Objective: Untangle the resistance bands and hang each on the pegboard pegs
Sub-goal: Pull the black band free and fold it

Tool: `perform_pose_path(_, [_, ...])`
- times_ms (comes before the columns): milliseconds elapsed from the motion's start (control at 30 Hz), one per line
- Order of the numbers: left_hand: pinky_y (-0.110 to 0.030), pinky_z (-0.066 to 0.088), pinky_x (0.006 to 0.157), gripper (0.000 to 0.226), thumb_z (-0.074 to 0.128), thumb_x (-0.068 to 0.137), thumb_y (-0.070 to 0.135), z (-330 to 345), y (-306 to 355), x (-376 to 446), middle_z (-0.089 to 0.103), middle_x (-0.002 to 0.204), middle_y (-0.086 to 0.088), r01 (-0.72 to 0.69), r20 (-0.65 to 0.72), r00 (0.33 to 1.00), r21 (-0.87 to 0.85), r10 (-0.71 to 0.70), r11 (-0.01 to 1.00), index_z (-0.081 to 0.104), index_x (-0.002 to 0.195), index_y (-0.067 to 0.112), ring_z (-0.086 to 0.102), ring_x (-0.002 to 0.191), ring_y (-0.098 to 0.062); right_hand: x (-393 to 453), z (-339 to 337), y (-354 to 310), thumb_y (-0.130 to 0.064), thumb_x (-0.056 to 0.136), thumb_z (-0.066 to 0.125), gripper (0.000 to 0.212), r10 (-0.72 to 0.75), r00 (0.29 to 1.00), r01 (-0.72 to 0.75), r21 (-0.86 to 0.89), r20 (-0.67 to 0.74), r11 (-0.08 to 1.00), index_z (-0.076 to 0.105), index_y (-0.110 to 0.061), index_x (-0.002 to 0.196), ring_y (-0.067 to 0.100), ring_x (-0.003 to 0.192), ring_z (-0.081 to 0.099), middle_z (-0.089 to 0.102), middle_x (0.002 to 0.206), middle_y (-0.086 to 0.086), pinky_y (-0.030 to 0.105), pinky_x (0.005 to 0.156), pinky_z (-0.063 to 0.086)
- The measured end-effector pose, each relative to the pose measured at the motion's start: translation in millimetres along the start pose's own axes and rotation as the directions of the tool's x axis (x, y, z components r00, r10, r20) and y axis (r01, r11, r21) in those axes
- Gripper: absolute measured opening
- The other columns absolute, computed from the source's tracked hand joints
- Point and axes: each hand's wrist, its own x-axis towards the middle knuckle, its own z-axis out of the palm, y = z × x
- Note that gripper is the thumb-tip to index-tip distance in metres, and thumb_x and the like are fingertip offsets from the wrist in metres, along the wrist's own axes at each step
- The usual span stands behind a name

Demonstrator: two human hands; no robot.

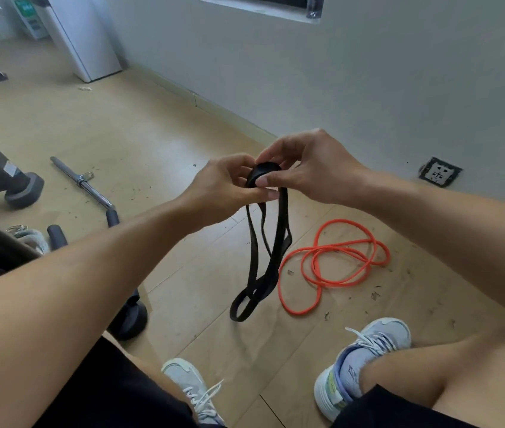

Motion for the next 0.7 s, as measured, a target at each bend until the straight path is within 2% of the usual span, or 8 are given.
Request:
perform_pose_path(167, [-0.038, 0.058, 0.087, 0.023, 0.09, 0.073, 0.024, -0.8, 0.5, 4.9, 0.078, 0.086, -0.006, -0.024, -0.094, 0.995, 0.107, 0.034, 0.994, 0.074, 0.086, 0.015, 0.075, 0.086, -0.024, -5.3, -3.4, -3.3, -0.03, 0.072, 0.094, 0.033, 0.025, 0.999, -0.025, 0.004, 0.019, 1.0, 0.079, -0.023, 0.101, 0.009, 0.079, 0.074, 0.077, 0.088, -0.008, 0.043, 0.081, 0.061])
perform_pose_path(300, [-0.046, 0.059, 0.09, 0.022, 0.091, 0.071, 0.024, -8.2, 3.8, 3.5, 0.078, 0.081, -0.003, -0.044, -0.054, 0.997, 0.144, 0.052, 0.989, 0.078, 0.088, 0.018, 0.075, 0.083, -0.024, -7.2, -1.8, 2.3, -0.032, 0.065, 0.097, 0.043, 0.081, 0.996, -0.082, 0.037, 0.031, 0.996, 0.071, -0.028, 0.099, 0.012, 0.074, 0.067, 0.068, 0.086, -0.009, 0.044, 0.079, 0.06])
perform_pose_path(400, [-0.047, 0.059, 0.089, 0.022, 0.09, 0.072, 0.02, -11.2, 5.7, -0.7, 0.078, 0.083, -0.004, -0.067, -0.016, 0.997, 0.176, 0.071, 0.982, 0.08, 0.092, 0.018, 0.075, 0.086, -0.025, -8.8, -0.4, 8.4, -0.024, 0.067, 0.096, 0.049, 0.114, 0.986, -0.132, 0.148, 0.124, 0.98, 0.069, -0.019, 0.107, 0.008, 0.073, 0.064, 0.071, 0.08, -0.009, 0.036, 0.075, 0.056])
perform_pose_path(467, [-0.045, 0.06, 0.088, 0.024, 0.09, 0.071, 0.023, -13.0, 7.8, -3.4, 0.077, 0.084, -0.006, -0.07, -0.005, 0.997, 0.174, 0.073, 0.982, 0.08, 0.092, 0.017, 0.073, 0.087, -0.027, -10.7, 0.8, 13.3, -0.019, 0.069, 0.095, 0.051, 0.13, 0.974, -0.169, 0.213, 0.187, 0.962, 0.068, -0.013, 0.112, 0.009, 0.076, 0.068, 0.075, 0.086, -0.006, 0.03, 0.075, 0.055])
perform_pose_path(533, [-0.039, 0.058, 0.085, 0.029, 0.09, 0.069, 0.026, -15.7, 10.3, -4.7, 0.077, 0.086, -0.007, -0.062, -0.019, 0.998, 0.103, 0.064, 0.993, 0.08, 0.094, 0.016, 0.072, 0.086, -0.026, -12.7, 4.5, 18.4, -0.019, 0.072, 0.093, 0.046, 0.132, 0.961, -0.177, 0.172, 0.242, 0.969, 0.069, -0.014, 0.11, 0.011, 0.08, 0.071, 0.077, 0.096, 0.0, 0.028, 0.077, 0.057])
perform_pose_path(633, [-0.025, 0.057, 0.077, 0.036, 0.088, 0.066, 0.03, -21.2, 12.8, -4.8, 0.077, 0.088, -0.008, -0.067, -0.05, 0.997, -0.013, 0.066, 0.998, 0.079, 0.097, 0.012, 0.071, 0.078, -0.016, -15.1, 14.0, 26.9, -0.024, 0.079, 0.09, 0.028, 0.131, 0.948, -0.159, 0.074, 0.291, 0.985, 0.074, -0.017, 0.101, 0.014, 0.087, 0.073, 0.078, 0.098, 0.001, 0.033, 0.085, 0.06])
perform_pose_path(700, [-0.027, 0.059, 0.08, 0.043, 0.087, 0.063, 0.034, -24.7, 11.3, -5.2, 0.076, 0.091, -0.013, -0.076, -0.049, 0.996, -0.026, 0.075, 0.997, 0.079, 0.098, 0.01, 0.07, 0.079, -0.017, -15.3, 17.8, 31.2, -0.024, 0.081, 0.088, 0.025, 0.14, 0.949, -0.17, 0.084, 0.283, 0.982, 0.075, -0.017, 0.101, 0.017, 0.091, 0.075, 0.079, 0.098, 0.002, 0.039, 0.092, 0.06])
